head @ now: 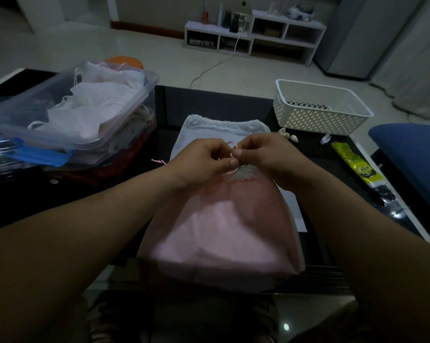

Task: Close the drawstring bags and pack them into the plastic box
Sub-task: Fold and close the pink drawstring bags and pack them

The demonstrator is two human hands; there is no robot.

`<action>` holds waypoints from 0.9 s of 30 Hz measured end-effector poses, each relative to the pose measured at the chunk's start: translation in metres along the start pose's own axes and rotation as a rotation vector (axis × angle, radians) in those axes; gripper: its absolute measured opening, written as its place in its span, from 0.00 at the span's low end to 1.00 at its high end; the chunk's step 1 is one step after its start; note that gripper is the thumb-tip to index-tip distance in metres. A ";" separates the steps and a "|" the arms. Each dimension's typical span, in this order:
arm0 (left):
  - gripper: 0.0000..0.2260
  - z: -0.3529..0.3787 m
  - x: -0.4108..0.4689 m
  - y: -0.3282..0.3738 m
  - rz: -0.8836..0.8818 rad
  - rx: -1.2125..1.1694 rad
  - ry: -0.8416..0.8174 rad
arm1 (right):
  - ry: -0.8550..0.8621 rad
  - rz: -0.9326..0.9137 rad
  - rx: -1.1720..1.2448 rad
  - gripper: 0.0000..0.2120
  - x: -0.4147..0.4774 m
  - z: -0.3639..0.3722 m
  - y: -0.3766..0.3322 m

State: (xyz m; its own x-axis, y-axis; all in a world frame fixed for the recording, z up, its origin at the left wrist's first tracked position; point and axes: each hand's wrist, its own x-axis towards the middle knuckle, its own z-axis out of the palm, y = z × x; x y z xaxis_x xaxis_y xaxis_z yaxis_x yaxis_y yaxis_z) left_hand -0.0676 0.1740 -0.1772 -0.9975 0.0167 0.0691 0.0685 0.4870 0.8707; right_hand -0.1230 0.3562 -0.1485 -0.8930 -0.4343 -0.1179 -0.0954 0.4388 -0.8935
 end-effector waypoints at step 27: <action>0.07 -0.033 0.009 0.000 -0.094 -0.255 -0.291 | 0.057 -0.295 -0.139 0.03 -0.001 0.011 -0.003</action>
State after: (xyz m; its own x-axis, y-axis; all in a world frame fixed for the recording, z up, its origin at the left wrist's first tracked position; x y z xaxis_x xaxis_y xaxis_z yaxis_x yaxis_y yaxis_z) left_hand -0.0763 0.1452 -0.1609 -0.9607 0.2475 -0.1254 -0.0569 0.2663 0.9622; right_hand -0.1171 0.3463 -0.1509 -0.8408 -0.5155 0.1653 -0.4093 0.4055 -0.8173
